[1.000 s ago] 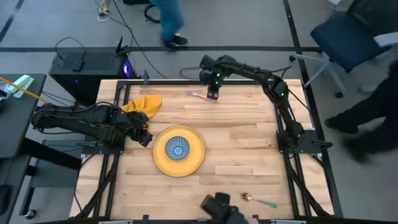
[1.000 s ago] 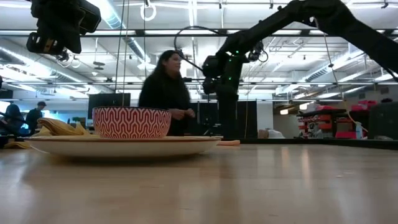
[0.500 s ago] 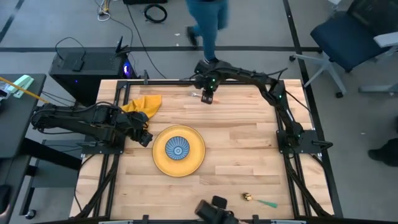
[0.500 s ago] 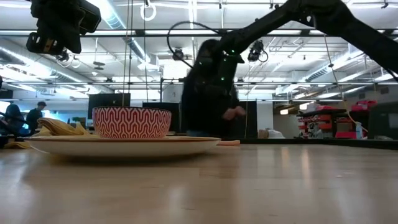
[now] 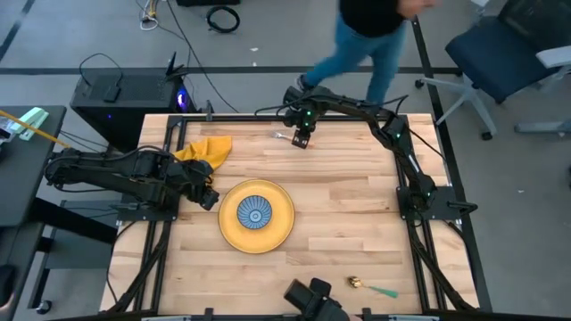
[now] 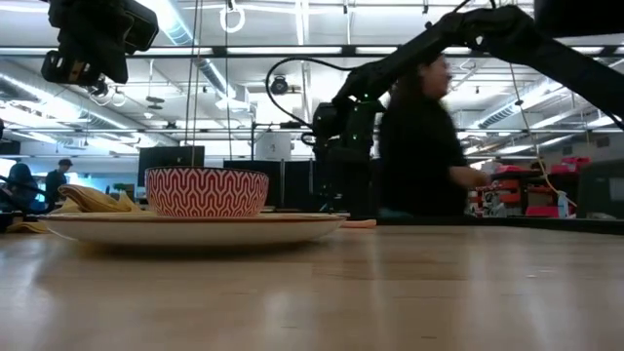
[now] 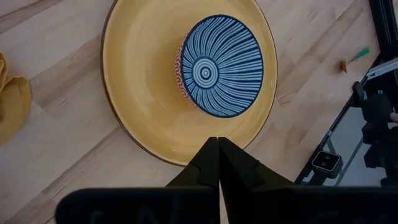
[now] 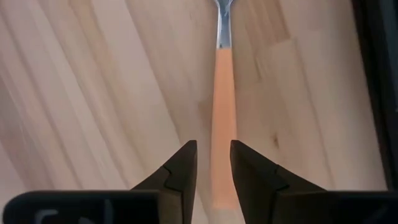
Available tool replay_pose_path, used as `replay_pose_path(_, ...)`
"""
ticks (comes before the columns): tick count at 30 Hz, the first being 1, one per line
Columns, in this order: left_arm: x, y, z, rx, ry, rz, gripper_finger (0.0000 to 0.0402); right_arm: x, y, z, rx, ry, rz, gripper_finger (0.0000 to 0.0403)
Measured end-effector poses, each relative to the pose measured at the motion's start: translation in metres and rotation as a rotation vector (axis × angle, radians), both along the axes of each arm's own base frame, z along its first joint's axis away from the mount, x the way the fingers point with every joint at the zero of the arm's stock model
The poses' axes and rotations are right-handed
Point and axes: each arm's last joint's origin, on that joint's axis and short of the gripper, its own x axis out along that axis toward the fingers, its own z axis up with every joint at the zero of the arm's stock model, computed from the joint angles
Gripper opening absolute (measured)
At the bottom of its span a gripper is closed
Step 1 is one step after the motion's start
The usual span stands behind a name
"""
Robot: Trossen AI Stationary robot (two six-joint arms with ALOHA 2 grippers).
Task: Set table place
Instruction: Put the orange fork to the right side of the yellow plate
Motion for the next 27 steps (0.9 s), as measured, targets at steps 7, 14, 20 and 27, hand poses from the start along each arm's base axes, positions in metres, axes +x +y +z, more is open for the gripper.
replay_pose_path(7,0.000,0.000,0.000,-0.001,-0.006,0.000,0.0009,0.003,0.004,-0.012,0.014,0.039,0.029,0.0103)
replay_pose_path(14,0.001,0.000,0.001,-0.001,-0.011,0.000,0.0009,0.003,0.003,-0.020,-0.009,0.089,0.026,0.0102)
replay_pose_path(20,0.001,0.000,0.001,-0.001,-0.011,0.000,0.0009,0.001,0.002,-0.033,0.003,0.153,0.040,0.0104)
replay_pose_path(27,0.001,0.000,0.001,-0.001,-0.011,0.000,0.0009,0.001,0.002,-0.034,-0.008,0.163,0.047,0.0103)
